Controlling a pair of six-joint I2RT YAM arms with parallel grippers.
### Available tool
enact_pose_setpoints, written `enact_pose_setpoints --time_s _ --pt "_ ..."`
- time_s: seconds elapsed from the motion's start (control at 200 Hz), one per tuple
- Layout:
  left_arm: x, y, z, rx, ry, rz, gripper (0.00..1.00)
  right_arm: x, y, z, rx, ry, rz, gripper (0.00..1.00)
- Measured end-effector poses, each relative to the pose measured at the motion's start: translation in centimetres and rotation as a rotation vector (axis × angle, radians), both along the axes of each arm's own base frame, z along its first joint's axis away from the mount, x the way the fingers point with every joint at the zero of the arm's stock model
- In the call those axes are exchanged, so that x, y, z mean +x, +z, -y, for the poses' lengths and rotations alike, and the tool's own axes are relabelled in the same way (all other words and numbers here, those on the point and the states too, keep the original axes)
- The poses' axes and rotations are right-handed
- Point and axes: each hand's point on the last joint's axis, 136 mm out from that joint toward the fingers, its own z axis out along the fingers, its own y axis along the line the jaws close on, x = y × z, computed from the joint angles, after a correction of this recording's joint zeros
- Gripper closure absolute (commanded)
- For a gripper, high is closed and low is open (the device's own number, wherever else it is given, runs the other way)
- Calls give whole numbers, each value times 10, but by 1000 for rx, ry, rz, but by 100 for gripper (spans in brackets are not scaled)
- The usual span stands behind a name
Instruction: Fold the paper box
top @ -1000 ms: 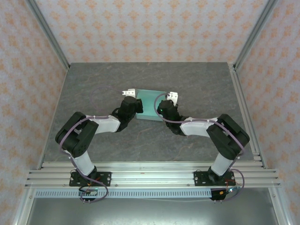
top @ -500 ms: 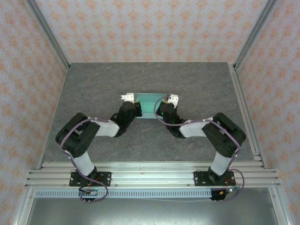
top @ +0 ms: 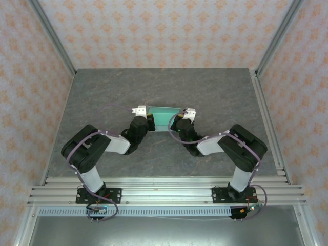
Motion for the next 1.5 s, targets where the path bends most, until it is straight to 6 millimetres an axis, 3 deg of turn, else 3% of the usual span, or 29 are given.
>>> enact_pose_setpoints --time_s 0.065,0.175,0.5,0.811,1.111,1.501 --pt "-3 -1 1 -1 -3 5 94 -3 -1 1 9 4 10 96" --pt "-10 -6 2 -3 -16 1 80 -8 -4 3 18 9 18 96" --pt "-40 -38 2 27 -82 -77 73 -21 -33 7 -31 28 -35 94" --pt "-53 -35 -5 31 -90 -88 47 -21 -33 6 -26 32 -32 93" --pt "-69 -21 -20 40 -71 -104 32 -21 -34 7 -31 32 -37 93" --pt "-92 -57 -38 108 -55 -220 15 -19 -35 5 -47 34 -49 93"
